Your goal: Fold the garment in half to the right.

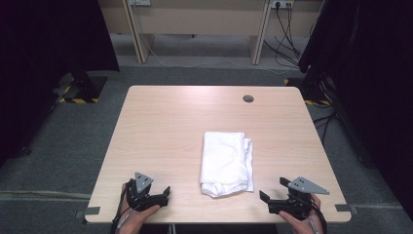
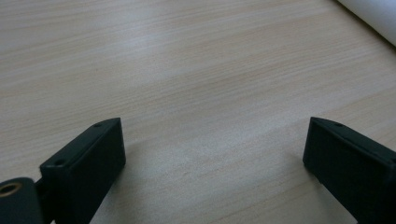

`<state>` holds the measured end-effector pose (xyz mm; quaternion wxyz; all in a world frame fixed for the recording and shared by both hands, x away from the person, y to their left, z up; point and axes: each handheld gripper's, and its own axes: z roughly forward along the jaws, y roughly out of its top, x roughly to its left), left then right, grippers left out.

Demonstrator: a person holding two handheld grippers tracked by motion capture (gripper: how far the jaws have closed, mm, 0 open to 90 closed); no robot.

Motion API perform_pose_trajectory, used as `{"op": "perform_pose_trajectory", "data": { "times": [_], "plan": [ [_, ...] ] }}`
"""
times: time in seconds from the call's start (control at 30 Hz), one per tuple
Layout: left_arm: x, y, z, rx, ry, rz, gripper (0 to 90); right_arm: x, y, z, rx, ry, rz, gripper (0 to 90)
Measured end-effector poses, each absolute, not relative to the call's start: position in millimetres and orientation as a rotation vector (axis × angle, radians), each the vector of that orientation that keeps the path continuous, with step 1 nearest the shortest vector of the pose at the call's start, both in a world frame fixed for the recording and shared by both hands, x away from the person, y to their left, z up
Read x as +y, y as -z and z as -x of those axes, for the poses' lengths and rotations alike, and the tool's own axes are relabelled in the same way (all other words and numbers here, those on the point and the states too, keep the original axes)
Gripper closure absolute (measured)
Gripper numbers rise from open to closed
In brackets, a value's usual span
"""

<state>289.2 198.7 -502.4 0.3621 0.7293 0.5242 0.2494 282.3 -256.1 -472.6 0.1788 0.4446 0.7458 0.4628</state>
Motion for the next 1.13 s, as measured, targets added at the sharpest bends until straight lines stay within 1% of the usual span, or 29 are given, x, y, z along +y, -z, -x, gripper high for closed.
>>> {"op": "perform_pose_trajectory", "data": {
  "times": [0.73,1.13],
  "plan": [
    [199,503,-289,1.349,-0.643,-1.875,4.6,-265,481,-261,2.087,-1.313,-1.283,4.8],
    [199,503,-289,1.348,-0.643,-1.876,4.6,-269,482,-260,2.074,-1.309,-1.296,4.9]
  ]
}}
